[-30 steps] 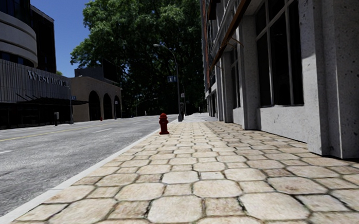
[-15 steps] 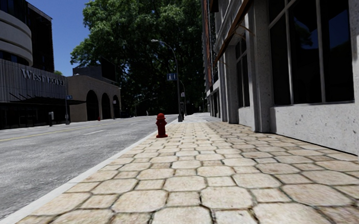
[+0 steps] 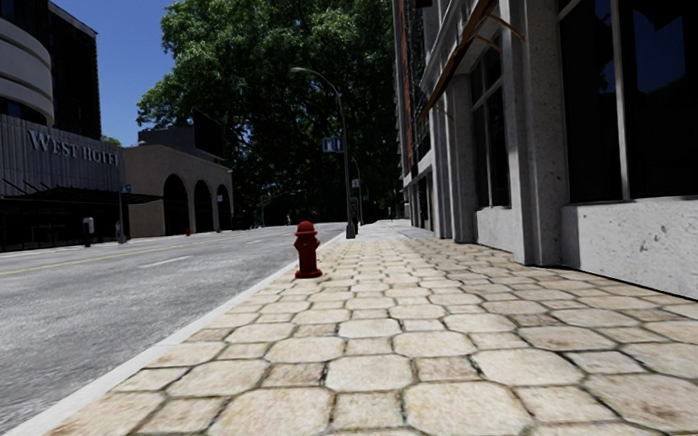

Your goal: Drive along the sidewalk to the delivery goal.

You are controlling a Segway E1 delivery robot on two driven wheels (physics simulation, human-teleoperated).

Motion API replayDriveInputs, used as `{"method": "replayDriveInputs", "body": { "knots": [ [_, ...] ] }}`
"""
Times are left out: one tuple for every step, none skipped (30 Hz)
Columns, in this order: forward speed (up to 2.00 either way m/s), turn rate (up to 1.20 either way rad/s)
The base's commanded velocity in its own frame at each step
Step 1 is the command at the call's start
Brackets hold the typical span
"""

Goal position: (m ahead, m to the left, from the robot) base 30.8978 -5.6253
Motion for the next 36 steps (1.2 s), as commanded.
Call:
{"method": "replayDriveInputs", "body": {
  "knots": [
    [2.00, 0.00],
    [2.00, 0.00],
    [2.00, 0.00],
    [2.00, 0.00],
    [2.00, 0.00],
    [2.00, 0.00],
    [2.00, 0.00],
    [2.00, 0.00],
    [2.00, 0.00],
    [2.00, 0.00],
    [2.00, 0.00],
    [2.00, 0.00],
    [2.00, 0.00],
    [2.00, 0.00],
    [2.00, 0.00],
    [2.00, 0.00],
    [2.00, 0.00],
    [2.00, 0.00],
    [2.00, -0.13],
    [2.00, -0.22],
    [2.00, -0.22],
    [2.00, -0.25],
    [2.00, -0.25],
    [2.00, -0.26],
    [2.00, -0.26],
    [2.00, -0.26],
    [2.00, -0.26],
    [2.00, -0.26],
    [2.00, -0.25],
    [2.00, -0.17],
    [2.00, -0.17],
    [2.00, -0.04],
    [2.00, -0.01],
    [2.00, 0.00],
    [2.00, 0.00],
    [2.00, 0.00]
  ]
}}
